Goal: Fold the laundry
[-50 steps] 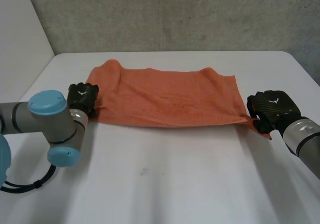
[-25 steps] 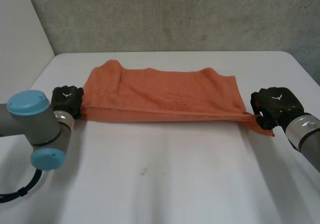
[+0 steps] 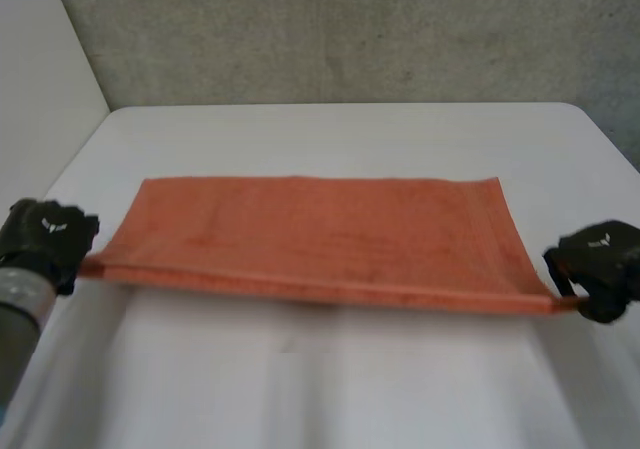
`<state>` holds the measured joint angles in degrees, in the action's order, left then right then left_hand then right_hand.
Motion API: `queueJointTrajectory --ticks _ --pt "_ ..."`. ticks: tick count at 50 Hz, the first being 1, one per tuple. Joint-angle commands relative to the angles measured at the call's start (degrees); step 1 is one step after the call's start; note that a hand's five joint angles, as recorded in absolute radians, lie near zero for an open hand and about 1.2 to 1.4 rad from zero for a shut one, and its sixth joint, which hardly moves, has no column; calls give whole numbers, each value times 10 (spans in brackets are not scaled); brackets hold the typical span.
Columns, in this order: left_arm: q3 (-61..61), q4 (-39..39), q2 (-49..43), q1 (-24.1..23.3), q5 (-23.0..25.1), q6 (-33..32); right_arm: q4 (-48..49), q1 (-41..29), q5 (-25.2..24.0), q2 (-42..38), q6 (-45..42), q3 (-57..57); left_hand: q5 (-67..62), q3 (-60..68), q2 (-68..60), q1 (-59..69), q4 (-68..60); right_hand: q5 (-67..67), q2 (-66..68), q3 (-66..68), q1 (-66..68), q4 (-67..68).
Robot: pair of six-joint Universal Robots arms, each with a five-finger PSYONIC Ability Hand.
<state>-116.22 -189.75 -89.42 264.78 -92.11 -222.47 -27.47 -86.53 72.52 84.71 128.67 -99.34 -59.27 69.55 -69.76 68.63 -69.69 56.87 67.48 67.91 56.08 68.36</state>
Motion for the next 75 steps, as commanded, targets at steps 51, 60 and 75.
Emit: queueJointTrajectory --ticks 51,60,75 --pt "438 -245 -510 -54 48 -12 481 -180 142 -472 25 408 593 -595 598 -586 597 -569 -575 -579 -461 -584" --pt "346 -267 -383 -65 43 -5 466 -173 148 -286 171 304 593 -595 598 -586 597 -569 -575 -579 -461 -584" --pt "138 -257 -186 -71 46 110 233 -111 100 -161 226 159 593 -595 598 -586 597 -442 -448 -453 -334 -457"
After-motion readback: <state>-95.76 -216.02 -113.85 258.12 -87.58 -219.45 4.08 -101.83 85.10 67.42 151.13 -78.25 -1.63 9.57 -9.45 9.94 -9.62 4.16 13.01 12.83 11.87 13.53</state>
